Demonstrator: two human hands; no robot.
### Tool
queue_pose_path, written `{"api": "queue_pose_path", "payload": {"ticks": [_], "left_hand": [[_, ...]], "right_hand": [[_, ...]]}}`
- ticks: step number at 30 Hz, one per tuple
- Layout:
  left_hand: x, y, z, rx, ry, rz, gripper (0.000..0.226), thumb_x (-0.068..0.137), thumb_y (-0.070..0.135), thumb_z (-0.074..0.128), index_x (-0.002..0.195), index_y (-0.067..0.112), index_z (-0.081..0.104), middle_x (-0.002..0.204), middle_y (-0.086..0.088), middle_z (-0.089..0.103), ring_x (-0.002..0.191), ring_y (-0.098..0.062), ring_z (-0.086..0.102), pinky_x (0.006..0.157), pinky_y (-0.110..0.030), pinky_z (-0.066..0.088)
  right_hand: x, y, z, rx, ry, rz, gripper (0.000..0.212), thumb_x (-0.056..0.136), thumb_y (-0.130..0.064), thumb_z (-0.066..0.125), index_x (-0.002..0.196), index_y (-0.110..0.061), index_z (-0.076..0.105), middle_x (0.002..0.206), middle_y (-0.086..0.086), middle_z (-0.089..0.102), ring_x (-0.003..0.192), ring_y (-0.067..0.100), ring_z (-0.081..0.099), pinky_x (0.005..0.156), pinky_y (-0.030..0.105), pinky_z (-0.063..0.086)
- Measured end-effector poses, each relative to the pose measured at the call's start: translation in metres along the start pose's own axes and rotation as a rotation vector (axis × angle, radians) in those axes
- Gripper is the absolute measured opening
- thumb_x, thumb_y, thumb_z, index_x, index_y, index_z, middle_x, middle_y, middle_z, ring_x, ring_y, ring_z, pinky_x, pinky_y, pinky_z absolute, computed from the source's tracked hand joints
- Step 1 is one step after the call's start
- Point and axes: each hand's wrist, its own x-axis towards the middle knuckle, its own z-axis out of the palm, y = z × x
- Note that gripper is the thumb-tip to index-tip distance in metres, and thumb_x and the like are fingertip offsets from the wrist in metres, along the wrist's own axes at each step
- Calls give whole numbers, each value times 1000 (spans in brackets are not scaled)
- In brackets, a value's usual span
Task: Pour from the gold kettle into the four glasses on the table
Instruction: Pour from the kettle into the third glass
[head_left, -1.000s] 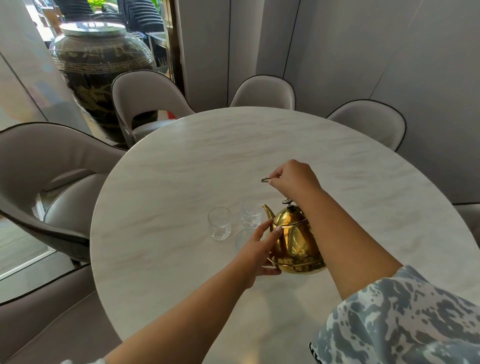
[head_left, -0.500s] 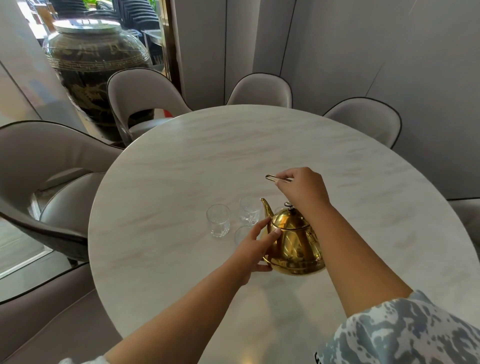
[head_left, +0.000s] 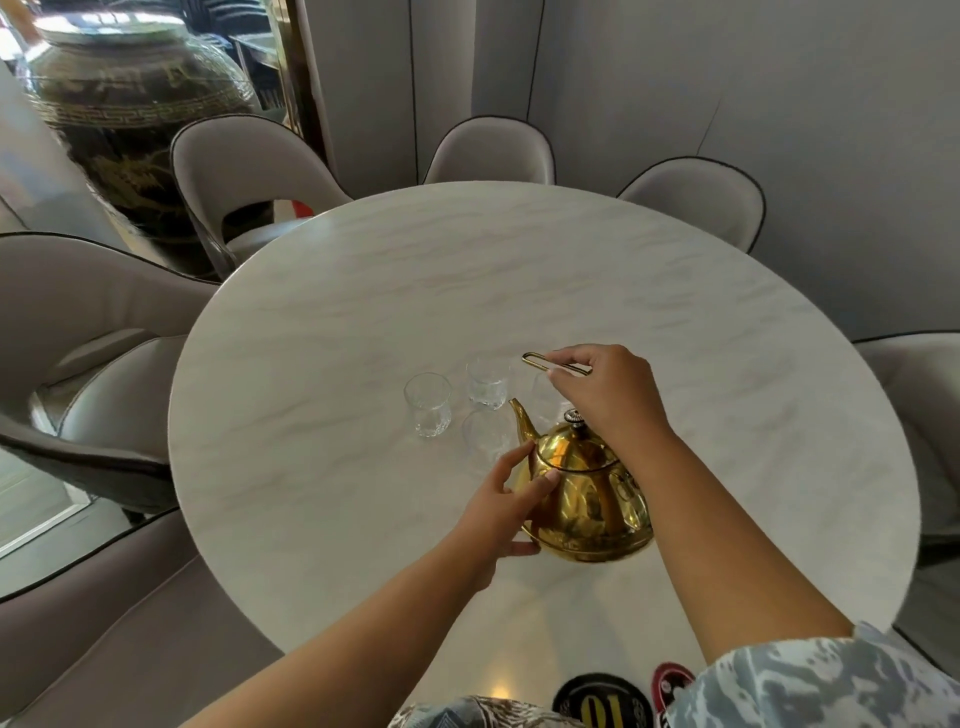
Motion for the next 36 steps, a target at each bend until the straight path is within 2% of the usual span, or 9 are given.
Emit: {"api": "queue_pose_path", "payload": {"ticks": [3,6,10,14,18,22,26,29,36], "left_hand": [[-9,-11,-3,-7,1,-17,54,86,42,69,134,47,45,115,-7,65,111,-29,63,86,-47,57],[-17,-18,-7,-12,2,-35,54,85,43,69,133,47,45,109,-5,67,111,-30,63,88,-49,57],[-24,-20,-12,-21,-9,-47,55,86,45,67,136,46,43,106,-3,65,109,-31,64,86,-48,58],[-28,-15,-13,-18,-25,-53,54,89,47,63,139,45,41,104,-4,63,101,-30,66,85,-46,59],[-28,-11,-13,-14,-44,-60,54,90,48,59,140,44,40,103,-4,61,99,-31,66,87,-47,58],[-25,-10,-13,-19,-46,-63,55,91,48,59,141,44,39,102,-3,60,103,-34,66,88,-49,57],[-24,-10,-14,-29,-42,-70,54,90,48,60,140,45,40,106,-5,59,103,-35,66,87,-48,58],[-23,-10,-15,-34,-41,-69,55,89,49,61,140,45,41,109,-6,59,106,-37,65,87,-49,58],[-24,-13,-15,-42,-39,-75,54,90,49,60,140,45,40,118,-11,56,110,-39,63,89,-51,57]], "right_hand": [[-8,-5,4,-30,-47,-10,25,90,-25,64,113,-20,75,114,0,73,58,4,55,52,13,40],[-13,-13,10,-64,-97,6,26,90,-24,64,113,-21,74,111,1,74,73,12,65,59,19,46],[-15,-24,16,-115,-140,19,25,90,-22,63,112,-19,74,107,4,74,71,15,61,62,22,45],[-10,-32,18,-168,-149,30,24,90,-20,63,110,-16,75,106,6,74,86,21,67,68,22,45],[-2,-37,21,-209,-164,47,23,89,-21,64,109,-17,76,95,6,75,68,18,61,55,21,43],[4,-37,23,-236,-177,43,22,89,-19,63,107,-18,75,96,6,75,66,18,61,48,17,39],[6,-38,25,-251,-185,41,23,89,-19,63,108,-18,76,97,5,76,69,18,62,56,21,44],[7,-39,26,-252,-190,39,22,89,-18,63,108,-18,75,100,5,76,80,21,68,64,23,46],[7,-40,28,-253,-199,41,22,89,-19,64,108,-18,75,102,5,75,91,22,69,67,24,45]]}}
